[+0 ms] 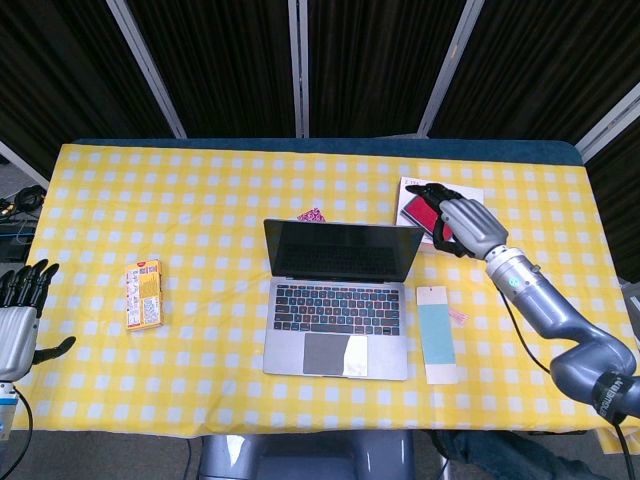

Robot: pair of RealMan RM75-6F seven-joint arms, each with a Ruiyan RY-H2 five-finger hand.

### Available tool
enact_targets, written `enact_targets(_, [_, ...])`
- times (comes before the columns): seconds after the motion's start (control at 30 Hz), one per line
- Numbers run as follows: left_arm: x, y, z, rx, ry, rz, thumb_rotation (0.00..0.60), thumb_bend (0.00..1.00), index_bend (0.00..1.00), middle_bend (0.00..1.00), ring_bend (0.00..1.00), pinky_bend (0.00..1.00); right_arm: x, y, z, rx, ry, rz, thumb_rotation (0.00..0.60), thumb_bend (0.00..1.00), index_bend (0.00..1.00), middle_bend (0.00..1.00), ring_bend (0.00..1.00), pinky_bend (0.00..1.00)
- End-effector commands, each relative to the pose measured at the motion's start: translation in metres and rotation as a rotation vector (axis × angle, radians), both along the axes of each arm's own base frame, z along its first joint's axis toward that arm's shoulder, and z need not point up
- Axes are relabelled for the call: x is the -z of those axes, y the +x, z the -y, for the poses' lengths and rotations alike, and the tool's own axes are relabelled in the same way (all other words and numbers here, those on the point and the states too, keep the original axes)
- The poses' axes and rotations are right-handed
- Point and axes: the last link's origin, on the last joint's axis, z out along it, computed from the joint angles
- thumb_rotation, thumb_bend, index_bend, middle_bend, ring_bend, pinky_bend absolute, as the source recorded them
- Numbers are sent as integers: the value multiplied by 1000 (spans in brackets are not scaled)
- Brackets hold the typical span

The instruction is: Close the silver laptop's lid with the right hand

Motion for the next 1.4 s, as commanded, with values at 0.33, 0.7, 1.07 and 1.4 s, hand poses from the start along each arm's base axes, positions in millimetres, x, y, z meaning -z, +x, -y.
enact_targets(0.33, [5,-4,-7,-27,-1,-16,600,0,0,0,0,0,23,14,17,98,121,46,600,1000,141,270,197,225])
enact_targets(0.7, [6,-6,-10,-39,-3,-23,600,0,0,0,0,0,35,20,14,121,196,49,600,1000,223,315,233,231])
enact_targets(1.07, [6,-7,-10,-41,-2,-27,600,0,0,0,0,0,40,41,-11,41,258,59,600,1000,230,324,236,233])
enact_targets(1.4, [6,-7,-9,-39,-6,-28,600,0,0,0,0,0,46,49,-66,-159,321,-67,600,1000,233,324,235,232])
